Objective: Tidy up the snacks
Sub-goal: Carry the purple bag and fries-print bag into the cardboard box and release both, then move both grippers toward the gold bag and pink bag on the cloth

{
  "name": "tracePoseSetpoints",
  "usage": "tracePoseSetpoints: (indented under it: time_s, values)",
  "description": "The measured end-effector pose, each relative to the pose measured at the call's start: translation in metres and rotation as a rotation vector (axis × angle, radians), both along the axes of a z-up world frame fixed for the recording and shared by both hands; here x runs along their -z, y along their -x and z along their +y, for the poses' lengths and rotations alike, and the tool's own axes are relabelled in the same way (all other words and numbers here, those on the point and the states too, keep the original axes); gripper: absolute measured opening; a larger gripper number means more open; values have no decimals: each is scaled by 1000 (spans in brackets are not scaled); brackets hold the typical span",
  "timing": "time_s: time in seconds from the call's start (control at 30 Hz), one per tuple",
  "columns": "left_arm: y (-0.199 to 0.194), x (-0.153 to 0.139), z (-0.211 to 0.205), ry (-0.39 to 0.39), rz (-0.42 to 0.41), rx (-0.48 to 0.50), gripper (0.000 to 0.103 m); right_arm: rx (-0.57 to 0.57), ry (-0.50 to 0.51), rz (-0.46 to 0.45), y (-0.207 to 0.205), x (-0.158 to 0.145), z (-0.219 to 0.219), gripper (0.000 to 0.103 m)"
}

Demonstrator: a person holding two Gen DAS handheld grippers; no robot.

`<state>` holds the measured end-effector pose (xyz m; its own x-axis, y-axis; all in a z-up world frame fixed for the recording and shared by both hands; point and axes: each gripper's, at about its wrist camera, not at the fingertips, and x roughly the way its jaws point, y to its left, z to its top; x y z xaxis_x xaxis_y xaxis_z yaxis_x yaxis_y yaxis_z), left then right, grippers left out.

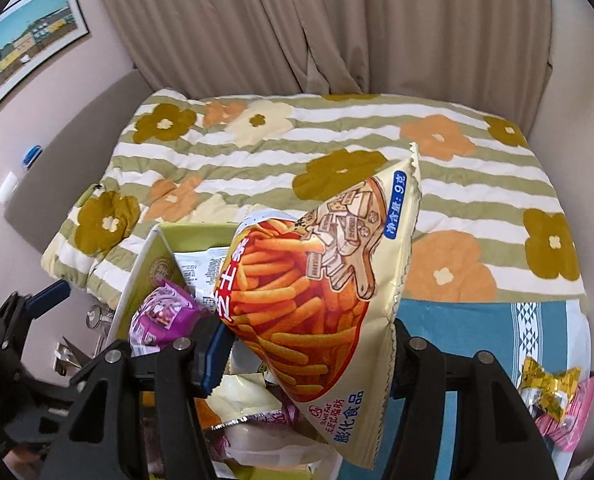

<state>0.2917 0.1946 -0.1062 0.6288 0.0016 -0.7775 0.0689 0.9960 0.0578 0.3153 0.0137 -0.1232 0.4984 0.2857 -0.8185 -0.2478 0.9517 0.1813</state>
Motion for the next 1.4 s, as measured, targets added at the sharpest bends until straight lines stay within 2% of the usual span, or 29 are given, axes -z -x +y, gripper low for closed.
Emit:
tracePoseSetpoints:
  time_s: [0.13,0.17,0.2,0.27,0.3,0.53,0.8,1.0,1.13,1.4]
  values:
    - [2,-2,9,5,-7,-6,103,5,-9,19,-8,6,12,61]
    - [2,-1,11,3,-6,-6,103,5,-17,23,-10,8,13,68]
    - [2,-1,12,-1,-5,-9,103,7,-29,24,-12,10,15,81]
    - [3,1,15,0,-1,-10,103,22,-34,10,-12,10,17,99]
    - [4,3,16,4,3,-11,103,32,-30,-2,-10,9,18,102]
    - [8,7,19,16,12,-2,102,33,24,-40,3,7,21,102]
    - [28,-11,9,4,-35,-16,103,-3,28,-94,25,-10,22,102]
    - [60,-31,-5,-9,-80,-56,103,-14,-1,-151,54,-33,4,102]
    - [85,-44,-20,6,-107,-82,103,-25,18,-197,81,-47,-13,102]
    - [141,-55,-69,31,-174,-111,103,2,30,-252,142,-54,-63,102]
